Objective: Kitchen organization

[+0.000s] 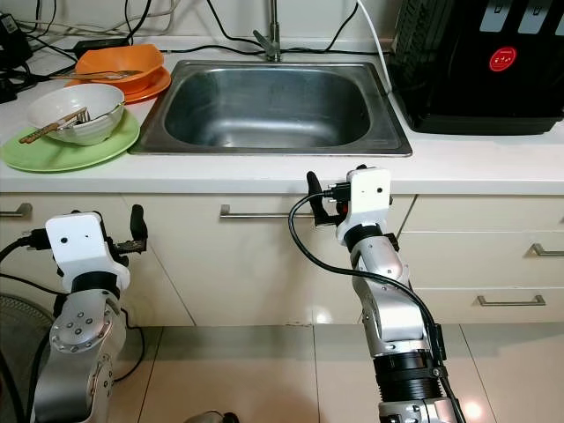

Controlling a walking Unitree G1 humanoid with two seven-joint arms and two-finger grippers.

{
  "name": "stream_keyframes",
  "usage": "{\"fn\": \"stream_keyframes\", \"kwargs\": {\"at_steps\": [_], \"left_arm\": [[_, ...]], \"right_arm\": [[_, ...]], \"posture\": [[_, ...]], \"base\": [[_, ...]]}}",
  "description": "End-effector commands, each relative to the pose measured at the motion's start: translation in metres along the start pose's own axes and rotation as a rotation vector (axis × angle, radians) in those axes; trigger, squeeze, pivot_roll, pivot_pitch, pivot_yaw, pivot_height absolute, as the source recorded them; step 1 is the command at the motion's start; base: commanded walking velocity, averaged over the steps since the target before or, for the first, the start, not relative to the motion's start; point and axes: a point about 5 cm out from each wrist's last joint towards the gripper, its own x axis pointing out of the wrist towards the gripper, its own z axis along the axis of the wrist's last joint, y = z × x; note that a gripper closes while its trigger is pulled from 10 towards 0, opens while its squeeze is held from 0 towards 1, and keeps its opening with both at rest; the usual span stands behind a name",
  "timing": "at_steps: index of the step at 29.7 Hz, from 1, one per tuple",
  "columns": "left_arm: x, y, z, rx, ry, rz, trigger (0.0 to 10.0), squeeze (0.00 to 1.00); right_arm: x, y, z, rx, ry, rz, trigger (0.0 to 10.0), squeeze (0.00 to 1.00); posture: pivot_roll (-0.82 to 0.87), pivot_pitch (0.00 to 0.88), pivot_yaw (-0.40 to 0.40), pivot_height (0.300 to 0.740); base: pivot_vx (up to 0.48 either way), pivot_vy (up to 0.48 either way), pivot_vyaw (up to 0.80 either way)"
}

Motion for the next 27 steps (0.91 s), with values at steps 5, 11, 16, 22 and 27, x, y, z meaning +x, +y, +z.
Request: {"fn": "stream_keyframes", "kwargs": {"at_steps": [5, 11, 16, 22, 27], "left_arm": [[0.000, 0.002, 0.000, 0.001, 0.004, 0.014, 10.0, 0.00], [-0.001, 0.002, 0.000, 0.001, 0.005, 0.014, 10.0, 0.00], [-0.001, 0.001, -0.002, -0.029, 0.040, 0.032, 10.0, 0.00], [-0.001, 0.001, -0.011, -0.012, 0.084, 0.015, 10.0, 0.00], [-0.006, 0.003, -0.021, -0.001, 0.102, -0.016, 10.0, 0.00]], "right_arm": [[-0.001, 0.000, -0.002, -0.008, 0.011, -0.005, 10.0, 0.00], [-0.001, 0.000, -0.002, -0.006, 0.013, -0.005, 10.0, 0.00], [0.004, -0.003, -0.005, -0.001, 0.036, 0.003, 10.0, 0.00], [0.003, -0.002, -0.011, -0.010, 0.059, 0.005, 10.0, 0.00], [0.003, -0.004, -0.011, -0.009, 0.054, 0.007, 10.0, 0.00]], "posture": [[-0.02, 0.049, 0.020, 0.740], [0.00, 0.000, 0.000, 0.740], [-0.01, 0.035, 0.017, 0.740], [-0.02, 0.033, 0.019, 0.740], [-0.02, 0.029, 0.017, 0.740]], "base": [[0.000, 0.000, 0.00], [0.000, 0.000, 0.00], [0.000, 0.000, 0.00], [0.000, 0.000, 0.00], [0.000, 0.000, 0.00]]}}
